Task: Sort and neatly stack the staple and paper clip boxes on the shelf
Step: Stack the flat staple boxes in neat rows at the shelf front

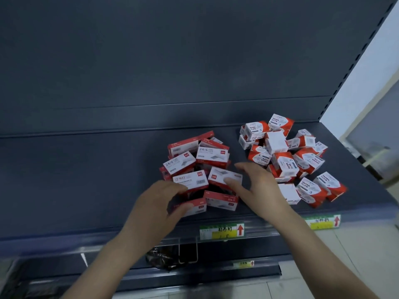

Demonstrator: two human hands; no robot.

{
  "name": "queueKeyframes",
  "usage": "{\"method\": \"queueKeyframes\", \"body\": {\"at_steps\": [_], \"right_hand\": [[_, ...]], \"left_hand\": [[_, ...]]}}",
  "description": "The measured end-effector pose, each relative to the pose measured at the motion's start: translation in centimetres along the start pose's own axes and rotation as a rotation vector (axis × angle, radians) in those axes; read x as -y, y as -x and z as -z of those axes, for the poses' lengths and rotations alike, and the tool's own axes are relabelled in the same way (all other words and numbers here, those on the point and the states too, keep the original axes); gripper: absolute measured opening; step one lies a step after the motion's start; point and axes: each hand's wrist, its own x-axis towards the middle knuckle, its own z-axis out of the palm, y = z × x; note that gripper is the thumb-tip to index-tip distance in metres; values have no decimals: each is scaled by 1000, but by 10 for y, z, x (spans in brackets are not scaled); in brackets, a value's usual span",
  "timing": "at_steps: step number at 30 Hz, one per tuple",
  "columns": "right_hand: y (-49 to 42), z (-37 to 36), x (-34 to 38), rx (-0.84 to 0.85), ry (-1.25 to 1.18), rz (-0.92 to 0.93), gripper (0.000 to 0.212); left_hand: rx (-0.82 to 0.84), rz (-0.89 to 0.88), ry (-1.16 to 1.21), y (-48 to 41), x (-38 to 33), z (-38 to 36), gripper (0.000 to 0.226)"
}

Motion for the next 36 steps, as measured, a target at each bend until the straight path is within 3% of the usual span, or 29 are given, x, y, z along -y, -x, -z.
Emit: {"method": "queueKeyframes", "body": {"at_steps": [5,8,14,18,22,25,29,36], "right_hand": [[-4,-5,0,95,9,8,45],[-5,-6,-1,104,8,21,41],[5,-13,5,-116,-22,39,20],[20,3,16,-254,-342,-7,13],[42,7,17,-139,-528,92,19],[53,-4,4,-54,-492,124,20],[52,-11,-16,-66,-440,122,32],[37,-9,-38,-16,-432,308,21]], "left_hand": [[-114,-124,-20,3,-6,-12,38],[-100,-182,-76,7,-3,-19,31],[-38,-146,-101,8,2,-25,28],[16,-129,-60,7,2,-22,37],[50,-83,39,10,13,-18,23],[49,-72,83,10,16,-18,23],[41,-49,132,6,3,-19,21],[67,70,257,5,-16,-27,24]]}}
